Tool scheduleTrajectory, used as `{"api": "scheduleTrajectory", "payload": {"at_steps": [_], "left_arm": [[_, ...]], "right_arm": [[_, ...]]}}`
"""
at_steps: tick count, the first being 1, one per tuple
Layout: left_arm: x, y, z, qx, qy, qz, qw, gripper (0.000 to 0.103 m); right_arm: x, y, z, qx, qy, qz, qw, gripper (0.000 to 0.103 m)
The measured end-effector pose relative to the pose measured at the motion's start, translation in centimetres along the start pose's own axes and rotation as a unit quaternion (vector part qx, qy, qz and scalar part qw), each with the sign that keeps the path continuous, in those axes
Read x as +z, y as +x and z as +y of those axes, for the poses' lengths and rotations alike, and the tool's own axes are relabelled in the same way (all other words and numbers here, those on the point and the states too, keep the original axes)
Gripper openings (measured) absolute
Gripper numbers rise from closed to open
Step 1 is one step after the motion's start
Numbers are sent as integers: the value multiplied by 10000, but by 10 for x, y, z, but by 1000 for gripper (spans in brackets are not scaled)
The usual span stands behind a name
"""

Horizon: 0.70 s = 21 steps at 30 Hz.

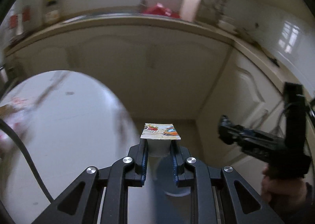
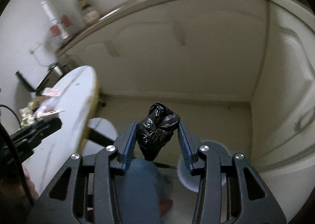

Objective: Collect trash
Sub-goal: 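Carry the yogurt cup and black bag with both grippers toward the blue bin, then open both grippers over the blue bin to drop the cup and bag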

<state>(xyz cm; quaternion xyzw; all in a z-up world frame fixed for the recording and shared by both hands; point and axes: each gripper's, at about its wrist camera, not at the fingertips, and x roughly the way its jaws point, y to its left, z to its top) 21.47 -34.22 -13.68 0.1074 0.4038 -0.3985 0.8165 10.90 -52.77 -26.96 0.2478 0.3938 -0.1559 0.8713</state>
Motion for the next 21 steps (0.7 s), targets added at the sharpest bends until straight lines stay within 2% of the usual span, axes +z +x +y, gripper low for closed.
{"api": "scheduleTrajectory", "payload": {"at_steps": [6, 8, 13, 16, 18, 19, 20, 21], "left_arm": [[2, 91, -41, -391, 253, 812, 9956, 16], [-2, 120, -47, -381, 284, 1079, 9930, 16], [-13, 204, -47, -384, 118, 1963, 9797, 17], [-19, 241, -42, -378, -3, 2347, 9713, 18], [-20, 259, -42, -312, -6, 2478, 9683, 24], [-20, 264, -41, -288, -12, 2486, 9682, 31], [-19, 267, -40, -257, -17, 2485, 9683, 42], [-17, 269, -39, -218, -25, 2462, 9690, 47]], "right_arm": [[-15, 33, -65, -378, 500, 370, 9973, 40], [-22, 51, -84, -412, 671, 593, 9951, 40], [-43, 98, -116, -417, 964, 1121, 9881, 40], [-58, 127, -130, -428, 1130, 1441, 9821, 40], [-65, 138, -138, -457, 1198, 1560, 9794, 43], [-68, 143, -142, -460, 1251, 1601, 9781, 44], [-70, 146, -146, -474, 1299, 1621, 9771, 45], [-73, 147, -149, -485, 1337, 1631, 9763, 54]]}}
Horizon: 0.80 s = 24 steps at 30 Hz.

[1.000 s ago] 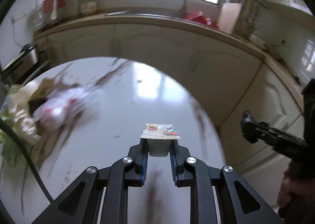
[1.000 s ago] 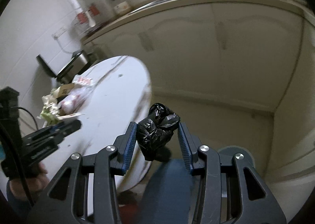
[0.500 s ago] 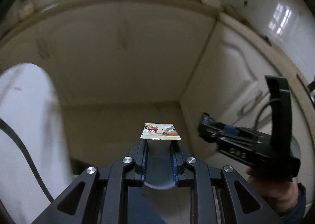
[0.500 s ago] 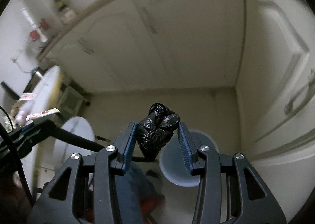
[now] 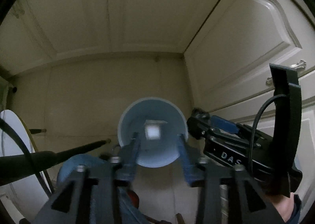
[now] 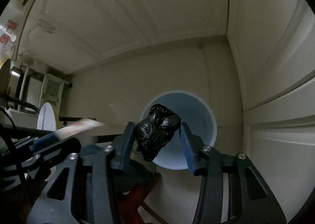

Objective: Collect trash
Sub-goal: 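Open both grippers over the blue bin to drop the cup and bag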

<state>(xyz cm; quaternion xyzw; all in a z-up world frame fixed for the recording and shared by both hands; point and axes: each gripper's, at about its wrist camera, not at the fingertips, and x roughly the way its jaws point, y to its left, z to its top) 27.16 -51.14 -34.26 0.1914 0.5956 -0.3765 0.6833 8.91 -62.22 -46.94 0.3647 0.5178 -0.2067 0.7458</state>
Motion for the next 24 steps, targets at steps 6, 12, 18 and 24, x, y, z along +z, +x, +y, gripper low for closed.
{"api": "scheduleTrajectory", "payload": {"at_steps": [6, 12, 18, 24], "left_arm": [[14, 3, 6, 261, -68, -156, 9995, 68], [12, -21, 5, 460, -64, -558, 9974, 72], [0, -80, 6, 379, -55, -1309, 9907, 74], [-34, -166, 8, 693, -3, -2482, 9662, 99]], "right_arm": [[-3, -1, -8, -36, 182, -158, 9997, 103], [-4, -16, -11, -290, 379, -389, 9981, 103], [-5, -76, -4, -165, 482, -981, 9939, 103], [-7, -150, 46, 62, 124, -1732, 9848, 103]]}}
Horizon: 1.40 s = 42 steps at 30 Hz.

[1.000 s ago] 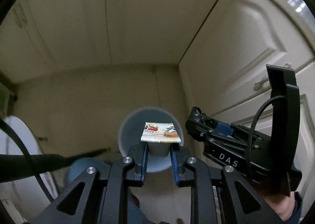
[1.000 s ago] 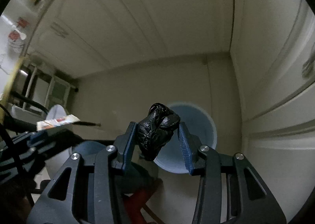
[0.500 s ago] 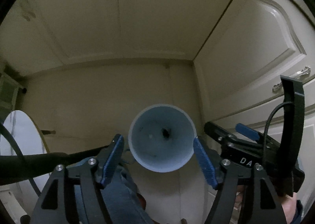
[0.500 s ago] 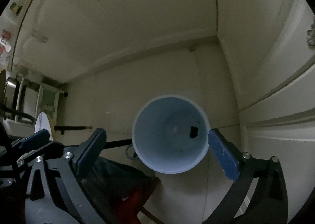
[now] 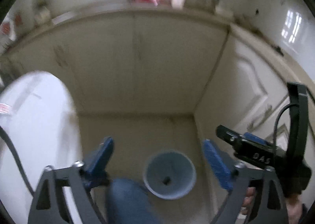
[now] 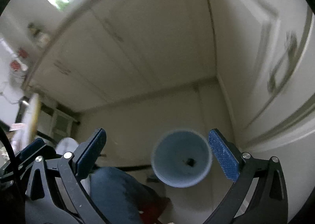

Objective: Collect trash
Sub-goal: 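Open both grippers over the blue bin to drop the cup and bag, then return both grippers to the table trash pile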

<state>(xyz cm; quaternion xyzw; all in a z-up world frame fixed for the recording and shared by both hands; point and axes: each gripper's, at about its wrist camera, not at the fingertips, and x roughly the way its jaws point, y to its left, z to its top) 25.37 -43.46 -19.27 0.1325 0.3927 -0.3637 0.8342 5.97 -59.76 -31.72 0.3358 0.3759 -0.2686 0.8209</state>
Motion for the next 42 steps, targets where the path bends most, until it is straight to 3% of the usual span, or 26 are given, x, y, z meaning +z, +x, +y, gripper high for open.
{"api": "scheduleTrajectory", "payload": {"at_steps": [2, 9, 13, 18, 24, 27, 37, 42], "left_arm": [[-2, -31, 14, 279, -47, -419, 9987, 102], [-38, -114, 62, 916, -698, -1160, 9865, 102], [-65, -147, 92, 1258, -1030, -1308, 9780, 102], [-108, -211, 121, 1950, -1427, -1400, 9602, 102], [-132, -247, 154, 2489, -1814, -1321, 9422, 102], [-143, -263, 163, 2585, -1983, -1219, 9376, 102], [-153, -262, 209, 2286, -2484, -806, 9378, 102], [-162, -261, 236, 2396, -2743, -717, 9286, 102]], "right_arm": [[5, -18, 28, 142, -181, -213, 9995, 103], [2, -73, 141, 874, -939, -782, 9886, 103], [-13, -92, 207, 1159, -1419, -927, 9787, 103], [-30, -107, 277, 1556, -1959, -958, 9635, 103], [-61, -103, 356, 1819, -2676, -776, 9430, 103], [-75, -92, 387, 1894, -2969, -606, 9340, 103], [-116, -41, 458, 2143, -3804, 166, 8995, 103], [-137, -14, 492, 2168, -4220, 466, 8791, 103]]}}
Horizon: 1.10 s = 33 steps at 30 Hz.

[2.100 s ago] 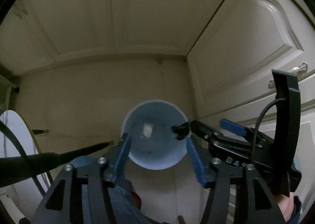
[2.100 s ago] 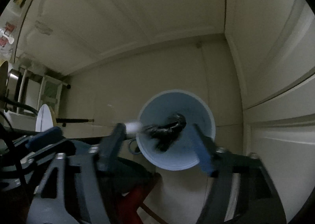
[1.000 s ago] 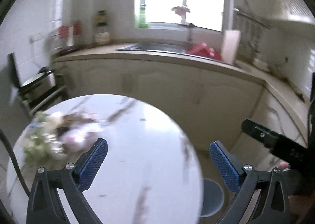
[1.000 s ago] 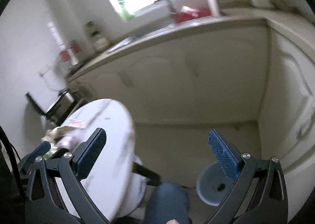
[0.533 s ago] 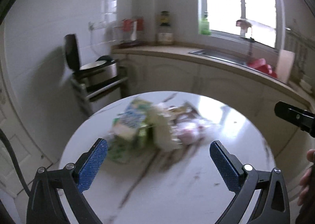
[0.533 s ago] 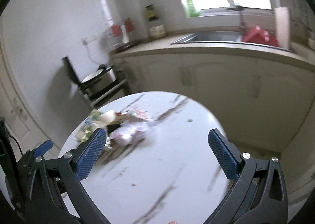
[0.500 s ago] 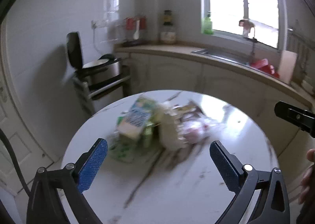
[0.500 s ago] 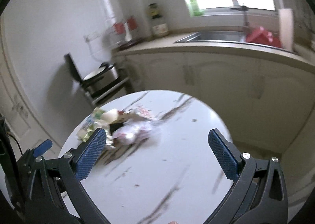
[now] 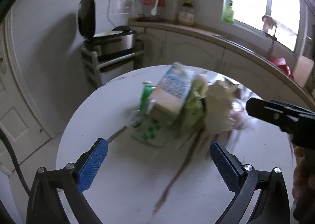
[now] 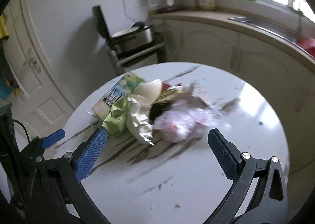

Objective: Collect trash
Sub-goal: 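Return both grippers to the table trash pile, then grasp the milk carton with the left gripper while the right grasps the white tissue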

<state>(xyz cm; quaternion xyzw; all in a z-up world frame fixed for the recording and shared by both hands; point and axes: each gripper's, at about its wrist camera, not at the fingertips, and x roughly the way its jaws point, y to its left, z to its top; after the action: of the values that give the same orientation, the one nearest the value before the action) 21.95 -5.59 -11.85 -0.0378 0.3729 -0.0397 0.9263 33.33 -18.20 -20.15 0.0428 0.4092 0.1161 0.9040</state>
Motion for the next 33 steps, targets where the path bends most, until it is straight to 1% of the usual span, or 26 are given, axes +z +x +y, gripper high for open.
{"api": "scheduleTrajectory", "payload": {"at_steps": [2, 5, 7, 10, 11, 13, 17, 21, 24, 25, 26, 27, 28, 29, 33], "left_arm": [[2, 8, 7, 86, -53, 13, 9999, 102], [9, 20, 18, 175, -72, 20, 9998, 102], [16, 28, 23, 197, 8, 16, 9998, 102], [27, 41, 22, 189, 218, 24, 9996, 102], [27, 50, 20, 165, 286, 18, 9995, 102], [32, 61, 15, 113, 476, -4, 9988, 102], [40, 80, 4, 95, 761, -70, 9970, 102], [52, 102, -2, 61, 884, -92, 9960, 102], [60, 113, -9, 11, 1009, -118, 9948, 99], [62, 118, -11, -30, 1042, -84, 9945, 90], [63, 125, -13, -112, 1048, 1, 9944, 76], [65, 131, -13, -186, 1018, 101, 9946, 68], [66, 137, -12, -281, 972, 196, 9947, 51], [67, 144, -11, -390, 884, 302, 9949, 49], [72, 148, 1, -569, 669, 213, 9959, 47]], "right_arm": [[3, 16, 8, 12, -132, 107, 9999, 102], [8, 36, 17, -41, -315, 245, 9992, 93], [10, 48, 23, -81, -442, 333, 9984, 79], [13, 67, 30, -120, -589, 483, 9970, 68], [13, 70, 32, -149, -620, 521, 9966, 64], [12, 77, 33, -200, -627, 602, 9960, 35], [10, 68, 25, -44, -431, 496, 9978, 33], [11, 59, 15, 89, -264, 414, 9988, 33], [10, 54, 10, 231, -143, 386, 9989, 33], [10, 52, 9, 276, -120, 374, 9988, 33], [11, 51, 7, 305, -85, 356, 9989, 33], [11, 49, 6, 333, -51, 334, 9989, 33], [11, 46, 4, 363, -24, 312, 9989, 33], [11, 44, 3, 382, -15, 294, 9988, 33], [10, 34, -1, 454, 30, 205, 9988, 33]]}}
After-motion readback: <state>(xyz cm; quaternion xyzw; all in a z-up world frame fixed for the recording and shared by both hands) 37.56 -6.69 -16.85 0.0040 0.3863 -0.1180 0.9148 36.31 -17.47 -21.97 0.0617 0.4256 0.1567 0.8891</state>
